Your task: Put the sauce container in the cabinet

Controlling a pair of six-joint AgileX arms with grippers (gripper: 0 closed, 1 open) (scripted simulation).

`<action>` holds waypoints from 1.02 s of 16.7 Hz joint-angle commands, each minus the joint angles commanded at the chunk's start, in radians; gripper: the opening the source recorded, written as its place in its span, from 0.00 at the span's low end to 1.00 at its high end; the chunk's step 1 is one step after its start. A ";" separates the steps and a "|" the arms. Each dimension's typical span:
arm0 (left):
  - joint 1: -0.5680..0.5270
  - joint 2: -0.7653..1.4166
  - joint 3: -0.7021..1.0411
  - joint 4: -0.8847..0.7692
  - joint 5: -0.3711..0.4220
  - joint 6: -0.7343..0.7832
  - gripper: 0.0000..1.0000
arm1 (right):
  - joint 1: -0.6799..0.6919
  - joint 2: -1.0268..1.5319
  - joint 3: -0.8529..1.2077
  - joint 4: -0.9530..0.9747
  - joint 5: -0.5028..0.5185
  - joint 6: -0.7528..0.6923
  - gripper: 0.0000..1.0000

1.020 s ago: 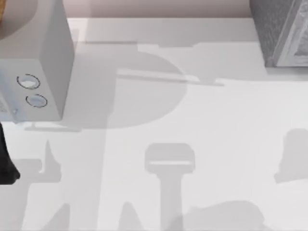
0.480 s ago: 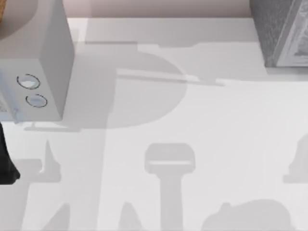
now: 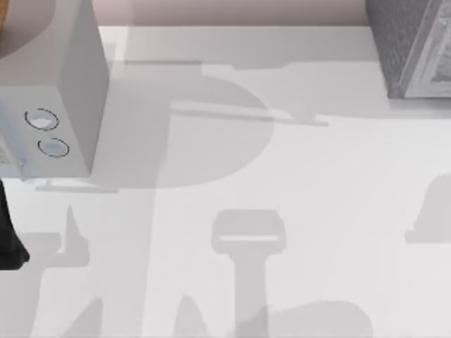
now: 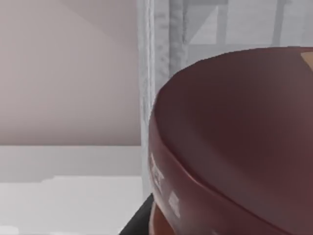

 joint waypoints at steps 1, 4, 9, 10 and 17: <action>0.000 0.000 0.000 0.000 0.000 0.000 1.00 | 0.007 0.059 0.079 -0.023 0.010 0.002 0.00; 0.000 0.000 0.000 0.000 0.000 0.000 1.00 | 0.029 0.254 0.351 -0.099 0.044 0.009 0.00; 0.000 0.000 0.000 0.000 0.000 0.000 1.00 | 0.072 0.597 0.854 -0.232 0.099 0.016 0.00; 0.000 0.000 0.000 0.000 0.000 0.000 1.00 | 0.082 0.663 0.951 -0.257 0.109 0.017 0.00; 0.000 0.000 0.000 0.000 0.000 0.000 1.00 | 0.136 1.028 1.464 -0.397 0.160 0.010 0.00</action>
